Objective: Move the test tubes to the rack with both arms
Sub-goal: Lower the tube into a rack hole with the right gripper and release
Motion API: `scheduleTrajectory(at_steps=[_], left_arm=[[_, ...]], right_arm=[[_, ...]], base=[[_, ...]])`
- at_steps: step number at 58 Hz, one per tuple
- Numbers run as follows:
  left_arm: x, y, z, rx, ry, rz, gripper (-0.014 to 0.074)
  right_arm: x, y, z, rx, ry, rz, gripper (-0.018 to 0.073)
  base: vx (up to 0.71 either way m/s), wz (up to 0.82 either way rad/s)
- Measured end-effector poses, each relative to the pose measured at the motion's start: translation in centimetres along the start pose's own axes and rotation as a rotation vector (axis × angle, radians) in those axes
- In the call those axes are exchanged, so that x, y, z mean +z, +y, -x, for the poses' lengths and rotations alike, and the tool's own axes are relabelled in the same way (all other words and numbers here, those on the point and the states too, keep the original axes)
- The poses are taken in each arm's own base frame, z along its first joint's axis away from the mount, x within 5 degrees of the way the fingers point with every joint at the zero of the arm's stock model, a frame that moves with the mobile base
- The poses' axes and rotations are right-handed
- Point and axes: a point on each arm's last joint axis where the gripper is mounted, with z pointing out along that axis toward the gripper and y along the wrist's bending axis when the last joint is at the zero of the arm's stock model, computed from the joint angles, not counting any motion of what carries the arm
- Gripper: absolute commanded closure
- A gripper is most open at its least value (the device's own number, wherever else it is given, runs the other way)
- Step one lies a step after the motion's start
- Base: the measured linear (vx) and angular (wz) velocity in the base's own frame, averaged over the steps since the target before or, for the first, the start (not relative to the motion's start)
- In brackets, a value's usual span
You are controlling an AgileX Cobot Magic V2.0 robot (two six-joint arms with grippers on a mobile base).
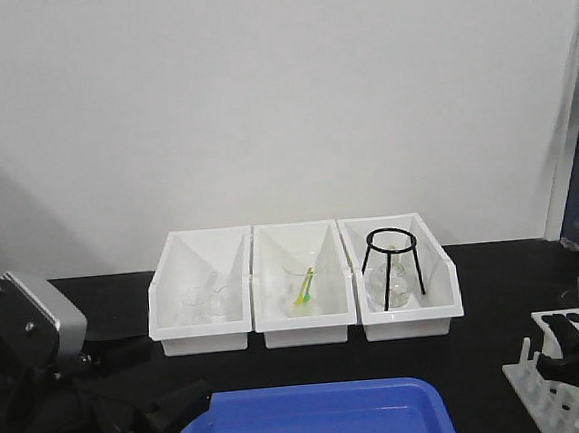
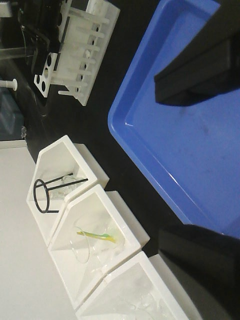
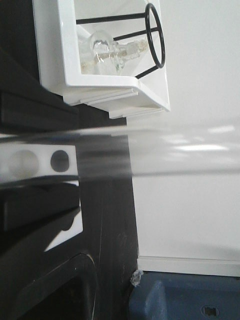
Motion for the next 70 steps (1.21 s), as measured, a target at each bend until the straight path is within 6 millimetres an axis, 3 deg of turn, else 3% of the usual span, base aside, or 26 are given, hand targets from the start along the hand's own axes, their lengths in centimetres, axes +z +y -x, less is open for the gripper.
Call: scheduleTrajectory(at_steps=[33, 43, 51, 60, 70], left_arm=[[0.0, 0.0, 0.0, 0.0, 0.0, 0.0, 0.0004], [0.0, 0.0, 0.0, 0.0, 0.0, 0.0, 0.0004], [0.0, 0.0, 0.0, 0.0, 0.0, 0.0, 0.0004], [0.0, 0.0, 0.0, -0.001, 0.0, 0.0, 0.0013], [0.0, 0.0, 0.0, -0.001, 0.0, -0.002, 0.0127]], right_arm=[[0.0, 0.1, 0.0, -0.001, -0.021, 0.011, 0.0153], [-0.2, 0.1, 0.9, -0.009, -0.005, 0.003, 0.0153], [-0.7, 0.4, 3.8, -0.023, -0.08, -0.009, 0.0153], [-2.1, 1.1, 9.1, -0.06, -0.23, 0.002, 0.0161], [-5.2, 2.3, 15.1, -0.099, -0.295, -0.01, 0.0268]], base=[[0.0, 0.0], [0.0, 0.0], [0.0, 0.0], [0.0, 0.0], [0.0, 0.0]])
